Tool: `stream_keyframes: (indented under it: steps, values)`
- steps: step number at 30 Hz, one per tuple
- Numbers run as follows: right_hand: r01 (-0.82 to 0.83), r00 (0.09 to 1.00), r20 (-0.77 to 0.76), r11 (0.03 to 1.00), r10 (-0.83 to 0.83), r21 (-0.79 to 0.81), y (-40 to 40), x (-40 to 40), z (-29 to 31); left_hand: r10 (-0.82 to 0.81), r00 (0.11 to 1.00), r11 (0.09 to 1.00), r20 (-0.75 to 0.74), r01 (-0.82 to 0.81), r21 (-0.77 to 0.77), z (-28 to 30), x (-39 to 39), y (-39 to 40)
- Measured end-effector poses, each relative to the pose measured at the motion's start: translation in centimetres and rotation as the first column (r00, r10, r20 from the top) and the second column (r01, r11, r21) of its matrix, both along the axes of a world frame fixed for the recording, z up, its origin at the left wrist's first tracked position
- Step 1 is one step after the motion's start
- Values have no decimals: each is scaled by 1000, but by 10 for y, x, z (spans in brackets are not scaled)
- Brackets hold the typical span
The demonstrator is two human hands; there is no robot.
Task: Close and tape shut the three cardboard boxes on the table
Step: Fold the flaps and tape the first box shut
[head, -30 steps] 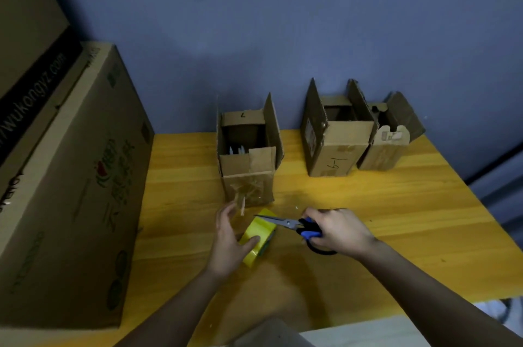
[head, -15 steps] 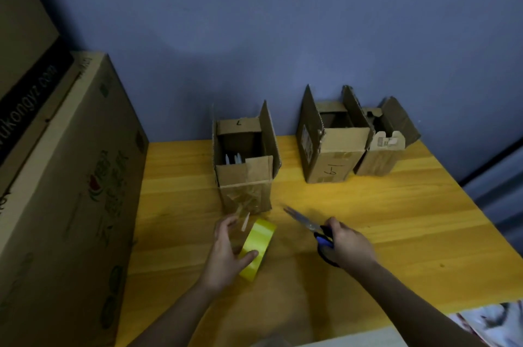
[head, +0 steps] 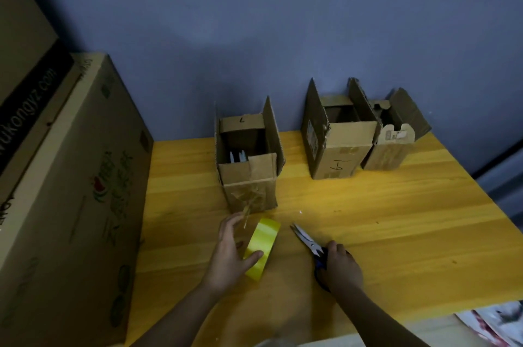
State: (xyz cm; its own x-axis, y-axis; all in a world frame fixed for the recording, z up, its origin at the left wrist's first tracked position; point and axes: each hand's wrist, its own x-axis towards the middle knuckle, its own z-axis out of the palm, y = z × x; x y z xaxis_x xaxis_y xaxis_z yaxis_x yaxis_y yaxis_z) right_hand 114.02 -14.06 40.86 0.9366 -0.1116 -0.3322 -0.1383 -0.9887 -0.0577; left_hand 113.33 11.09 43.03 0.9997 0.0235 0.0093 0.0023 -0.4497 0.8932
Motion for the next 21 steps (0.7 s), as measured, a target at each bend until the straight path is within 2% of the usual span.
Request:
stream_keyframes:
  steps: [6,8,10,11,12,13,14,15,16,18,21]
  values:
    - [-4,1000,-13,1000,4,-24,0,-1,-6,-4,1000,1000,-21,4,-4,0,-1,0]
    - [-2,999,36,1000,3,-31,3,-2,-3,-6,1000,1000,-23,6,1,0,-1,1]
    - [29,988,147,996,-41,85,10,-2,6,-16,1000,1000,-25,16,3,0,-1,1]
    - [65,980,167,965,-110,255,19,-1,14,-19,1000,1000,-24,19,5,0,0,1]
    - [127,974,108,875,-199,467,30,1,22,-20,1000,1000,-24,20,8,-1,0,2]
    - [222,964,-37,723,-262,654,43,2,33,-21,999,1000,-26,21,9,-1,0,2]
    - [335,937,-212,541,-278,772,56,3,44,-23,999,1000,-27,24,12,-1,0,2]
    - [419,907,-343,430,-246,800,67,3,53,-26,999,999,-27,27,19,-1,0,2]
    - [456,890,-414,392,-191,799,76,2,60,-29,999,999,-26,30,27,-1,-1,2]
    - [463,883,-457,347,-103,816,86,-1,68,-31,999,999,-20,32,39,-1,-1,3]
    - [494,869,-481,233,-115,838,90,-4,63,-35,999,998,-17,36,46,2,-1,1]
